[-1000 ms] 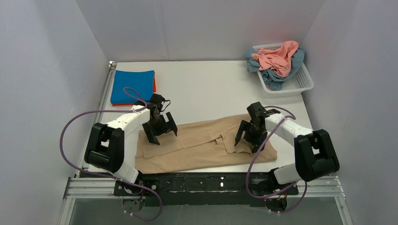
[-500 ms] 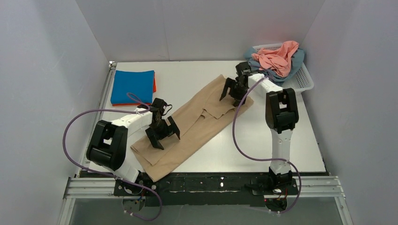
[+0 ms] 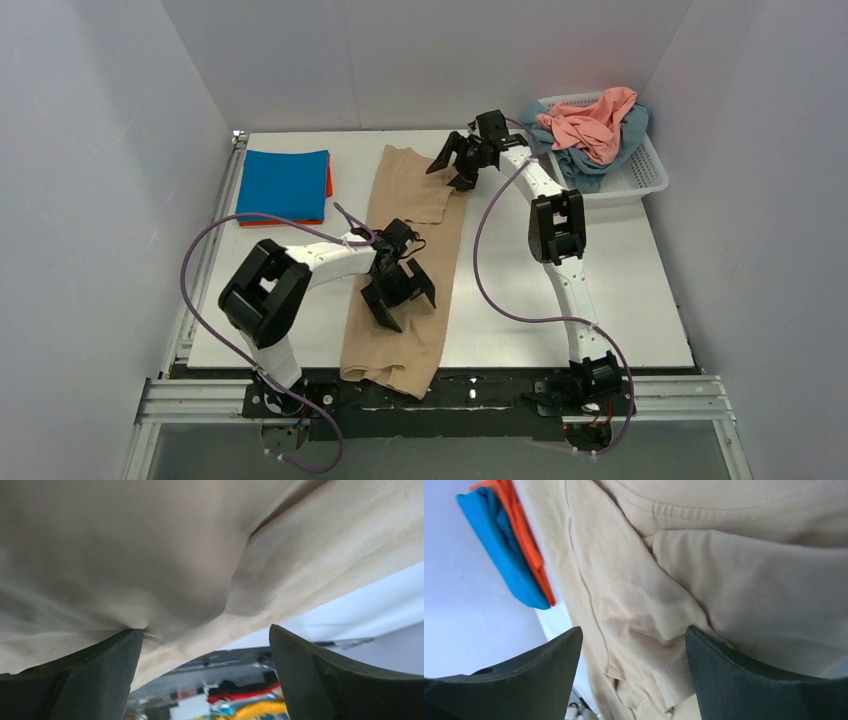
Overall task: Fold and stack the t-shirts
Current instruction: Rotate the tshirt 90 degrees
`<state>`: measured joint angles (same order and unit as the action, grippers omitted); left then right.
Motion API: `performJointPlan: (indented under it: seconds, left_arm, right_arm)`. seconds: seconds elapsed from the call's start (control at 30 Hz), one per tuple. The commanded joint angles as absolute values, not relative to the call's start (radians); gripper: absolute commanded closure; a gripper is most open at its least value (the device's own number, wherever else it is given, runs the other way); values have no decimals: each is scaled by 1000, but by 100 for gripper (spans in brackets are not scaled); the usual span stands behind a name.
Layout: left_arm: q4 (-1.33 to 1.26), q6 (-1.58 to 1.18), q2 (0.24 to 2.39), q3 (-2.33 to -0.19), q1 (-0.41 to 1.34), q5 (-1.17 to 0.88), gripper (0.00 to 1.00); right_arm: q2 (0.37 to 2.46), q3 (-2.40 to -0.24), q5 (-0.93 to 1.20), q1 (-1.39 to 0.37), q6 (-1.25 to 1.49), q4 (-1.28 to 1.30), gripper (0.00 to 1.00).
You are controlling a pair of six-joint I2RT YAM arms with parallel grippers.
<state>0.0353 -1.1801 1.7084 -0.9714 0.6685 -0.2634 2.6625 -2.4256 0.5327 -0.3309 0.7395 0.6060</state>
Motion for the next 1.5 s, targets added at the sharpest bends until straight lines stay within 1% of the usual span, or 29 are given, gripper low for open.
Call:
performJointPlan:
  seconds: [0.0, 0.07, 0.27, 0.37, 0.47, 0.63, 0.7, 0.83, 0.9, 0.97, 1.07, 1.17, 1.23, 1.33, 1.47]
  left_arm:
    - [-135, -1323, 1897, -981, 725, -300, 2]
    - [-175, -1337, 1919, -998, 742, -299, 2]
    - [-78, -1274, 1875, -1074, 776, -255, 2]
    - [-18, -1214, 1828, -1093, 785, -239, 2]
    - [63, -1120, 1758, -1124, 792, -249, 2]
    - [231, -907, 1552, -1114, 823, -192, 2]
    - [328, -852, 1453, -1079, 822, -121, 2]
    - [455, -784, 1274, -960, 816, 64, 2]
    - [462, -780, 1198, -893, 800, 69, 2]
    - [472, -787, 1134, -845, 784, 71, 2]
    - [504, -802, 1096, -792, 756, 97, 2]
    - [494, -820, 1081, -734, 706, 81, 2]
    - [467, -828, 1066, -695, 674, 52, 2]
    - [439, -834, 1049, -646, 649, 34, 2]
    - [437, -837, 1045, -620, 636, 30, 2]
  right_arm:
    - [2756, -2491, 612, -351, 854, 445, 16]
    - [2769, -2506, 597, -349, 863, 406, 16]
    - [2755, -2532, 579, -300, 867, 379, 15]
    - [2685, -2532, 570, -289, 789, 429, 13]
    - [2572, -2515, 494, -284, 668, 510, 10]
    - [2275, -2309, 358, -270, 520, 544, 9]
    - [2187, -2245, 316, -270, 468, 592, 8]
    - [2008, -1956, 330, -289, 419, 612, 8]
    - [1948, -1856, 304, -332, 379, 652, 7]
    - [1905, -1782, 223, -413, 344, 716, 7]
    - [1847, -1658, 94, -534, 373, 720, 7]
    - [1835, -1572, 52, -632, 458, 668, 7]
    - [1862, -1562, 24, -675, 519, 644, 6]
    - [1946, -1609, 12, -711, 595, 649, 6]
    - [2074, -1698, -41, -721, 630, 699, 6]
